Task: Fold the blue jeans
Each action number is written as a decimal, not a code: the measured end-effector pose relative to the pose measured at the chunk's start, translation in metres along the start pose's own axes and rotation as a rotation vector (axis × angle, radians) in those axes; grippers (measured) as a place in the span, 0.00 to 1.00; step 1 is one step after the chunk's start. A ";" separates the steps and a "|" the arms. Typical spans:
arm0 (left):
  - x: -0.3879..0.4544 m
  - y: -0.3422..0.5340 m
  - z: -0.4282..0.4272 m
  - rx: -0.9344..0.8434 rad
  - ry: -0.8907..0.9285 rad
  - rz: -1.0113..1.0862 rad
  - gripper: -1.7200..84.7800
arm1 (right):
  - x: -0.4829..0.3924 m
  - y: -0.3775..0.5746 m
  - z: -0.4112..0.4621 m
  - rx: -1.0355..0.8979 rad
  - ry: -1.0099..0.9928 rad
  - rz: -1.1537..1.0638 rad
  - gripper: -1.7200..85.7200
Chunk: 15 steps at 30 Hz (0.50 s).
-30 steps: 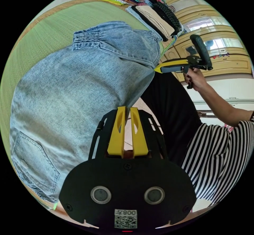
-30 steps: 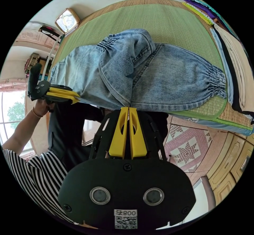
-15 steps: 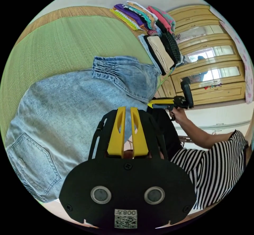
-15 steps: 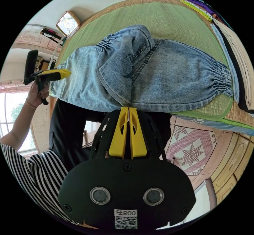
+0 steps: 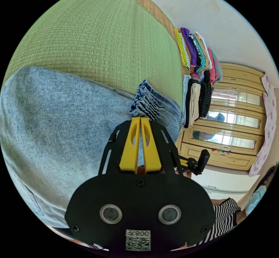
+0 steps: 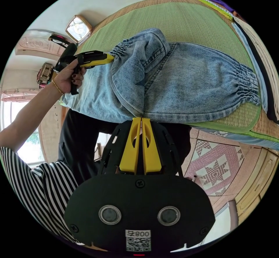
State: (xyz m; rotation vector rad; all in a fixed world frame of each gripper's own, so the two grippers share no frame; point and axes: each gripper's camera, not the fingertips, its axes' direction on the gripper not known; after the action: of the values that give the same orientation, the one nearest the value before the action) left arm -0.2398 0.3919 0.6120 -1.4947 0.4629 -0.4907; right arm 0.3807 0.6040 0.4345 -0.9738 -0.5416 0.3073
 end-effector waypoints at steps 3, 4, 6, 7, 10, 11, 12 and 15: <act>-0.002 -0.003 -0.005 0.017 0.045 0.012 0.02 | 0.006 0.007 -0.003 0.016 -0.029 -0.003 0.02; -0.002 -0.004 -0.006 0.025 0.064 0.013 0.02 | 0.007 0.011 -0.006 0.034 -0.039 -0.004 0.02; -0.001 -0.008 -0.007 0.030 0.081 0.022 0.02 | 0.010 0.018 -0.010 0.053 -0.055 -0.002 0.02; 0.000 -0.010 -0.007 0.025 0.064 0.025 0.02 | 0.012 0.022 -0.011 0.064 -0.064 0.000 0.02; 0.005 -0.012 -0.007 0.028 -0.020 0.024 0.03 | 0.018 0.029 -0.007 0.051 -0.034 0.019 0.02; 0.005 -0.012 -0.006 0.023 -0.030 0.019 0.03 | 0.020 0.030 -0.005 0.046 -0.036 0.021 0.02; 0.003 -0.015 -0.002 0.004 -0.041 0.007 0.03 | 0.023 0.032 -0.004 0.050 -0.052 0.025 0.02; -0.001 -0.023 0.008 0.001 -0.013 -0.027 0.04 | 0.025 0.033 -0.001 0.040 -0.048 0.015 0.02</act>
State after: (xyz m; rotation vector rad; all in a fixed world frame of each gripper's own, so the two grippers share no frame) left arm -0.2364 0.3984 0.6349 -1.5039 0.4327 -0.5018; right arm 0.4018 0.6329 0.4131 -0.9338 -0.5697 0.3546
